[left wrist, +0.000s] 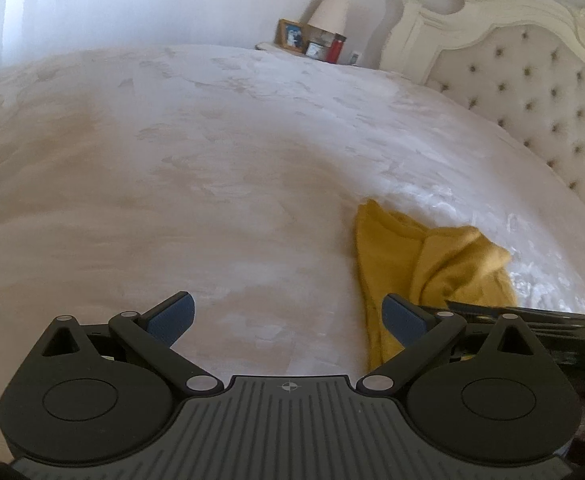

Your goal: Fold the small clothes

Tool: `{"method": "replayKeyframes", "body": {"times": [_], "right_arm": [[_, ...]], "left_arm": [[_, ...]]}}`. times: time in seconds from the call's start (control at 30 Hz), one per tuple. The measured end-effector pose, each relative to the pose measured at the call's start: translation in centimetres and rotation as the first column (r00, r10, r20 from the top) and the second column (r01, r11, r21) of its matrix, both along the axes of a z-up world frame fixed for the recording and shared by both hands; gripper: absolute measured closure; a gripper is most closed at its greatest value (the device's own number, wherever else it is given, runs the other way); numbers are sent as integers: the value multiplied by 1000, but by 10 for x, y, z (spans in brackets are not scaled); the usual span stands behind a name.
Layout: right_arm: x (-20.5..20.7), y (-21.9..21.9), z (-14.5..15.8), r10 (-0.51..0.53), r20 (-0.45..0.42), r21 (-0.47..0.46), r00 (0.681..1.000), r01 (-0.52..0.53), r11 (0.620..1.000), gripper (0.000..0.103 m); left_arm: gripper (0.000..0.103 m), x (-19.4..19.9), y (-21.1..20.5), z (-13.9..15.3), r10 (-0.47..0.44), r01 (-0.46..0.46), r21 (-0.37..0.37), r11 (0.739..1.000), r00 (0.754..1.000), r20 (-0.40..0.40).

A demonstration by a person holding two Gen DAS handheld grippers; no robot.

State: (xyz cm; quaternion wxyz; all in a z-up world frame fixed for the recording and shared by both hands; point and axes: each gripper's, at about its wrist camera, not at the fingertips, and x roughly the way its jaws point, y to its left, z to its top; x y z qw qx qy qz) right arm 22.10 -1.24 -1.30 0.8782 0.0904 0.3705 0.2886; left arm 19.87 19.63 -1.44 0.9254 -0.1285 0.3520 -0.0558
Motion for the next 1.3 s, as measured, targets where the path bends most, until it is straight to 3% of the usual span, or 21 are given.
{"method": "replayKeyframes", "body": {"times": [0.2, 0.33, 0.43, 0.53, 0.67, 0.77, 0.87, 0.93, 1.07, 1.13, 1.23, 1.3], "right_arm": [[-29, -45, 12, -106, 73, 95, 992, 99, 991, 47], [-41, -76, 6, -248, 113, 77, 962, 240, 968, 47], [-45, -90, -4, -322, 124, -22, 939, 327, 945, 47], [-44, -86, -13, -296, 143, -90, 945, 310, 947, 47], [-52, -55, -20, -141, 199, -173, 970, 176, 969, 47], [-61, -29, -28, 31, 157, -153, 987, -6, 988, 47], [-73, -14, -38, 179, 124, -102, 976, -167, 981, 48], [-83, -14, -39, 224, 119, -95, 967, -213, 972, 48], [-91, -43, -28, 185, 116, -58, 976, -180, 982, 49], [-90, -62, -19, 130, 126, -53, 984, -124, 991, 49], [-78, -84, -5, 33, 155, -95, 987, -18, 995, 48], [-60, -91, 1, -22, 162, -131, 987, 44, 990, 48]], "left_arm": [[2, -2, -11, 0, -44, 44, 7, 999, 999, 14], [2, -6, -22, 1, -78, 78, 18, 997, 996, 46], [2, -8, -29, 0, -107, 107, 10, 994, 992, 61], [2, -9, -36, -2, -146, 147, -6, 989, 986, 75], [2, -12, -48, -3, -198, 201, -18, 980, 975, 103], [2, -16, -56, -2, -229, 233, -17, 972, 964, 134], [2, -18, -64, -3, -259, 264, -17, 964, 954, 150], [2, -18, -69, -6, -282, 286, -9, 958, 948, 145], [2, -12, -79, -19, -289, 289, 20, 957, 952, 95], [2, -4, -81, -28, -263, 263, 34, 964, 965, 17], [2, 7, -77, -48, -199, 204, 56, 977, 975, -96], [2, 9, -75, -54, -191, 198, 62, 978, 976, -104]]}}
